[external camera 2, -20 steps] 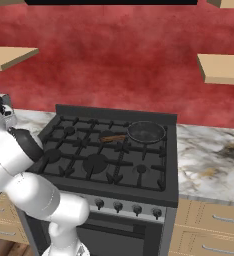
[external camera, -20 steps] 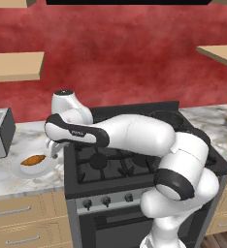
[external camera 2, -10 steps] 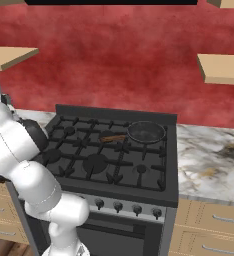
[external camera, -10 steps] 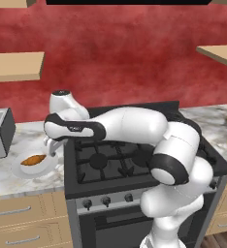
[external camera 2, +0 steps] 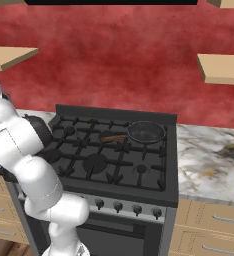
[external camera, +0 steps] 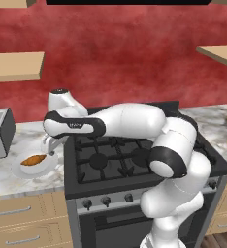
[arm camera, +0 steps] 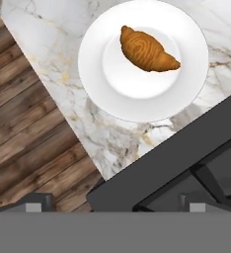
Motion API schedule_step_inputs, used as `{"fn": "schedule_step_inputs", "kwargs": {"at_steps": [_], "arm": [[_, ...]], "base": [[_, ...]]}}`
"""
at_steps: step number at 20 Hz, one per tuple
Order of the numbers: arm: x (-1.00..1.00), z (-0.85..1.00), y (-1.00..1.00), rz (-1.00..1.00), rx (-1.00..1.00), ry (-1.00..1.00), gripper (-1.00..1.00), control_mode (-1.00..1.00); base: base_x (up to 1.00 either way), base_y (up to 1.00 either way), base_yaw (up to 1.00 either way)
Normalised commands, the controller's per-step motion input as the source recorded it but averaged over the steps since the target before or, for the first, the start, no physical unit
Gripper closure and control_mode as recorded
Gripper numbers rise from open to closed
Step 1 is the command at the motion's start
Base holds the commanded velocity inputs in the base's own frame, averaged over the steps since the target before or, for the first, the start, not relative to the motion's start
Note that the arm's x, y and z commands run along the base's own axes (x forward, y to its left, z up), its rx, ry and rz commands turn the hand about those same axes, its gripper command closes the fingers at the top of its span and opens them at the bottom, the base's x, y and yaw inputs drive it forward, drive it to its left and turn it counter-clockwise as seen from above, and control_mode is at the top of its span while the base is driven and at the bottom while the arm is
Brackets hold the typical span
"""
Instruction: Pick the croissant and place it on the pan. Then turn on the stove to warm the croissant.
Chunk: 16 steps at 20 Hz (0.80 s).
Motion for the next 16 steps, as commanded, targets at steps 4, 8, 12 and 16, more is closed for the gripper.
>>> {"fn": "schedule_step_inputs", "kwargs": {"at_steps": [4,8,12,16], "arm": [[0.07,-0.16,0.08,0.0,0.0,0.01,-1.0,-1.0],[0.13,-0.21,0.09,0.0,0.0,0.0,-1.0,-1.0],[0.18,-0.25,0.14,0.0,0.0,0.0,-1.0,-1.0],[0.2,-0.21,0.17,0.0,0.0,0.0,-1.0,-1.0]], "base": [[0.0,0.0,0.0],[0.0,0.0,0.0],[0.0,0.0,0.0],[0.0,0.0,0.0]]}}
